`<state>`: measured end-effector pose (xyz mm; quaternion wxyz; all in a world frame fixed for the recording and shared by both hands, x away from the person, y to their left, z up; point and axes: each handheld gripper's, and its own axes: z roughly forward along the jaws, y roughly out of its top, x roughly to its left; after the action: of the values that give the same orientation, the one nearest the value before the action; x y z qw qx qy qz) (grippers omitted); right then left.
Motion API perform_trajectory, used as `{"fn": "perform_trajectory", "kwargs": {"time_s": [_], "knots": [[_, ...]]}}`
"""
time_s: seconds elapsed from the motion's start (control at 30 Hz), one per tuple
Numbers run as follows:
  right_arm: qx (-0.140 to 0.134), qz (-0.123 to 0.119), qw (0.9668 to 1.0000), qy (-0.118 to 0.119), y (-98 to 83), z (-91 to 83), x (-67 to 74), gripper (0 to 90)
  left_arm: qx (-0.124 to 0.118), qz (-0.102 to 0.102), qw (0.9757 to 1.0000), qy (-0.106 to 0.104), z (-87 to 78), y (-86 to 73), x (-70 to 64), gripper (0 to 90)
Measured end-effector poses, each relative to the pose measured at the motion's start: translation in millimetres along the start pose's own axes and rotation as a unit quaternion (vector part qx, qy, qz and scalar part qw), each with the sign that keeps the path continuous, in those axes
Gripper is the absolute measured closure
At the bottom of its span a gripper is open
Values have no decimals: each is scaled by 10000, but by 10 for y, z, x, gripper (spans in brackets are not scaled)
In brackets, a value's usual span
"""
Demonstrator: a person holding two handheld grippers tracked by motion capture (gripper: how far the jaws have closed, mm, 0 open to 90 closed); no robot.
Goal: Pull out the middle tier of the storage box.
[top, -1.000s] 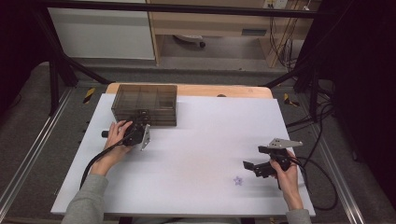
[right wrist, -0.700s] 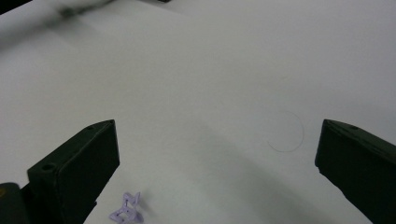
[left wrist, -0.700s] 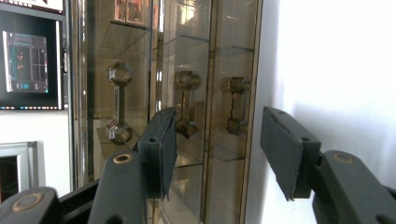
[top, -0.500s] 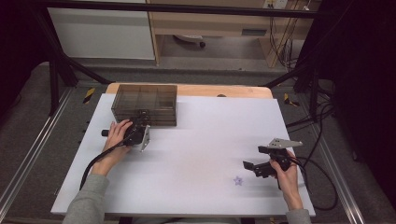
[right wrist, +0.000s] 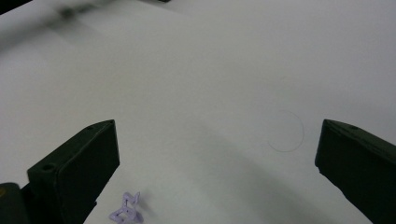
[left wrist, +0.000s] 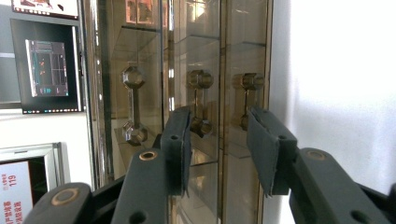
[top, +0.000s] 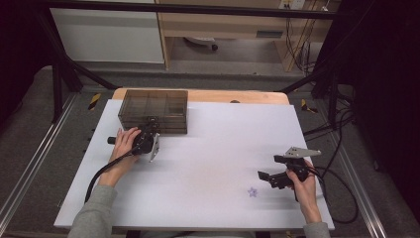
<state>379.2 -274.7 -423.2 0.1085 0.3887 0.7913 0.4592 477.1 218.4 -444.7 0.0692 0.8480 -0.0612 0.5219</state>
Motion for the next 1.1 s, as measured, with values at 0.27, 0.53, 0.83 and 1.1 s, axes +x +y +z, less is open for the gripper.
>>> {"fn": "perform_trajectory", "kwargs": {"time_s": [0.27,0.53,0.83,1.1], "knots": [[-3,-4,10000,-6,0,0,-1,5,-8,-38,9999,135,-8,-24,-30,647],[0,-1,10000,0,1,-2,-1,5,-30,-32,9996,281,0,-24,-60,679],[-14,11,10000,-4,0,-3,-1,5,-31,41,9991,422,3,-24,-74,725],[-9,17,10000,-1,1,-7,-1,5,1,87,9986,521,4,-13,-76,784]]}}
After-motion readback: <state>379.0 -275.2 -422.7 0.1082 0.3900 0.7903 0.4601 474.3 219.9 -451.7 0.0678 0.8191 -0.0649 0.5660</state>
